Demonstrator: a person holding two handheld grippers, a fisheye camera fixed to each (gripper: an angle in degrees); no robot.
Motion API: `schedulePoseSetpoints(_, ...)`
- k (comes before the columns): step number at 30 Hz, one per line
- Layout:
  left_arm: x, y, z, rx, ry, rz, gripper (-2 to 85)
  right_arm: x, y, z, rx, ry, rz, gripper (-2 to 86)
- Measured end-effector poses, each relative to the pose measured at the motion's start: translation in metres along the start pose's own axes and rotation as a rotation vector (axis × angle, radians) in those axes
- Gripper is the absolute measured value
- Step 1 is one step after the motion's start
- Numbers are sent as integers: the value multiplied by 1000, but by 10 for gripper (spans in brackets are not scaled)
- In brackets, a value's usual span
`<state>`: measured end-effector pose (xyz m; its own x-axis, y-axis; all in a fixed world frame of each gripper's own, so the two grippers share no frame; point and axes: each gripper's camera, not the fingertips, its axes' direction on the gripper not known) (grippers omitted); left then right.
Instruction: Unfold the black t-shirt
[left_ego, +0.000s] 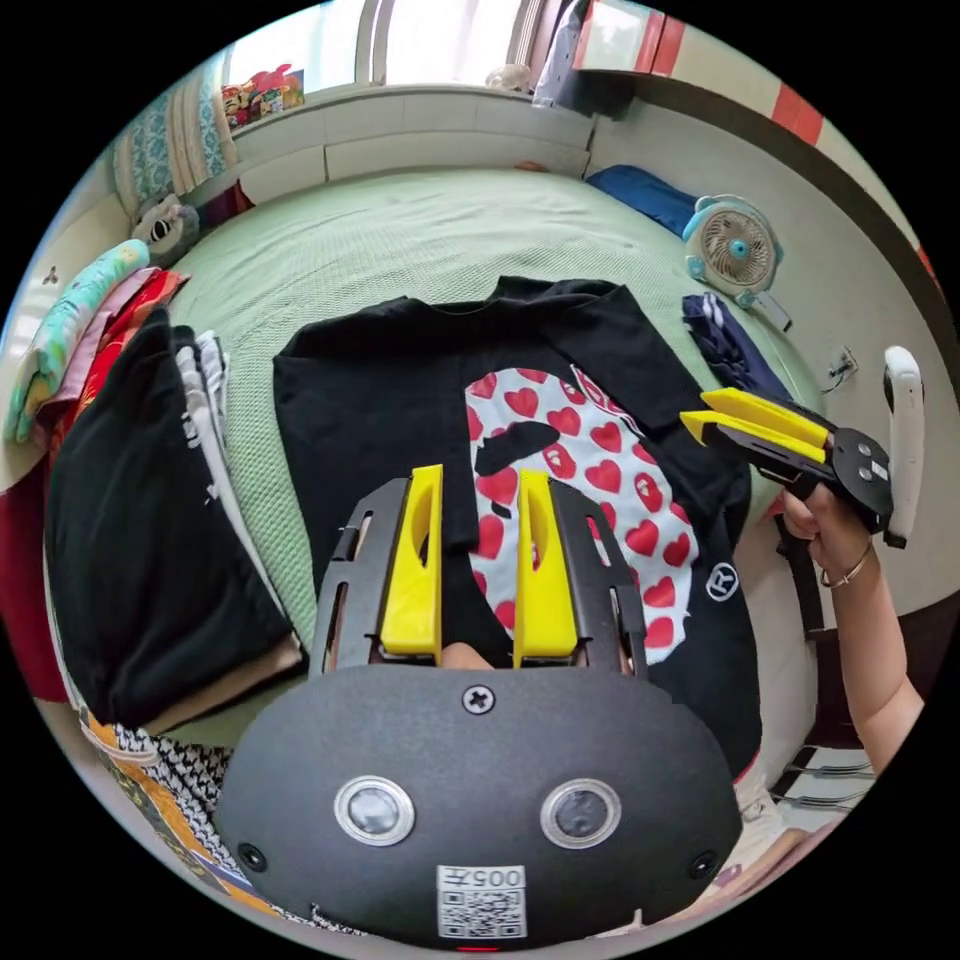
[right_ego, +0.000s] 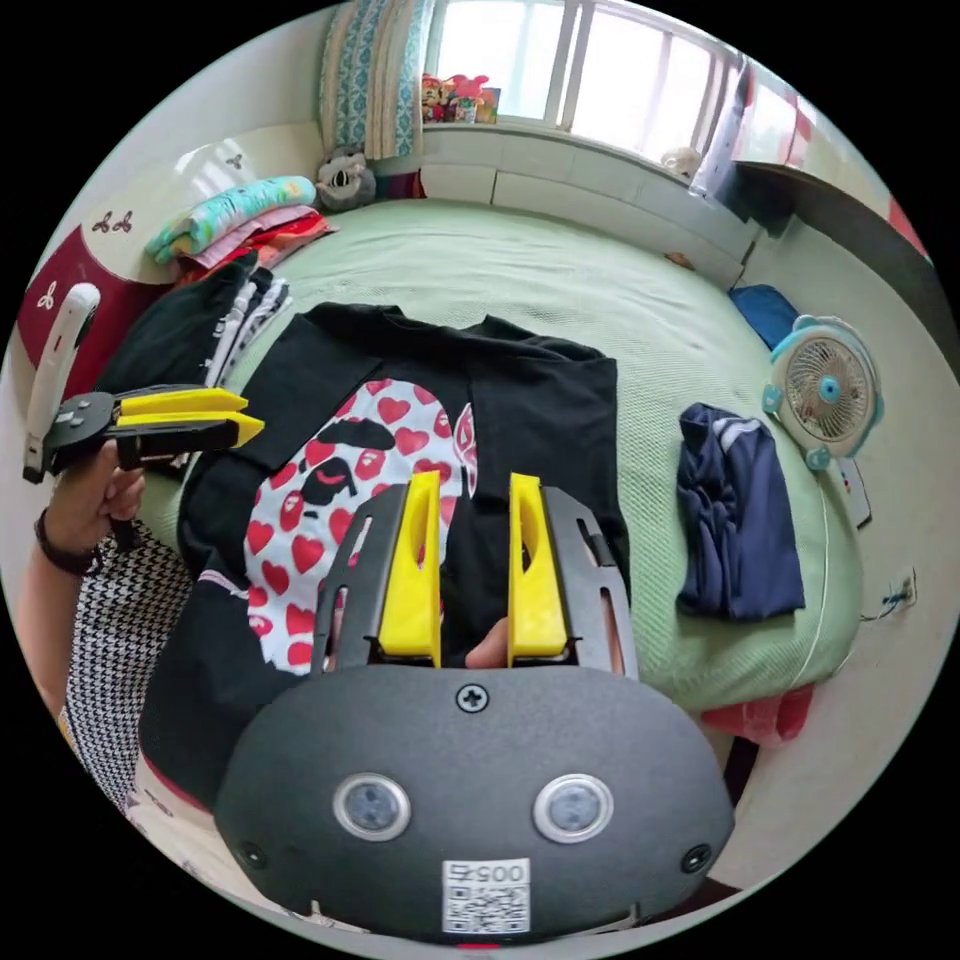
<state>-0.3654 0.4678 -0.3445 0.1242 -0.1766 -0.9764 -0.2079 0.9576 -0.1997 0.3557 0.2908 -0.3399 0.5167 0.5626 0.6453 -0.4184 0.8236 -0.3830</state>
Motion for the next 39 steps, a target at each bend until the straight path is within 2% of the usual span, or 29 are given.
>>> schedulePoseSetpoints(6, -6, -40, 79, -114, -84, -18, 119, 2, -62, 92, -153, 83, -30, 65)
schedulePoseSetpoints(8, -9, -39, 89, -91, -75, -12, 116, 5, -68, 113, -194, 92, -29, 65)
schedulePoseSetpoints(14, -30, -42, 95, -74, 21, -35, 52, 35, -67, 124, -129, 0, 18, 25)
schedulePoseSetpoints(17, -46, -51, 96, -104, 95, -50, 33, 65, -76, 131, -172, -148, 94, -8)
schedulePoseSetpoints(23, -70, -57, 45, -15, 2, -101, 23, 107, -98, 100, -106, -192, 163, -13)
schedulePoseSetpoints(27, -127, -33, -9, 80, -181, -276, 19, 184, -93, 60, -4, -184, 358, -13)
schedulePoseSetpoints(30, -167, 0, -25, 67, -248, -412, 17, 244, -64, 53, -11, -127, 543, -10)
schedulePoseSetpoints(32, -176, 20, -29, 71, -217, -419, 12, 267, -40, 58, -37, -143, 638, -8)
schedulePoseSetpoints(34, -176, 36, -33, 62, -265, -419, 4, 278, -10, 57, -23, -111, 737, -9)
schedulePoseSetpoints(35, -174, 46, -38, 67, -305, -424, 0, 276, -5, 56, -14, -115, 735, -9)
schedulePoseSetpoints(39, -146, 65, -55, 110, -250, -392, -6, 230, 3, 42, 9, -99, 575, -9)
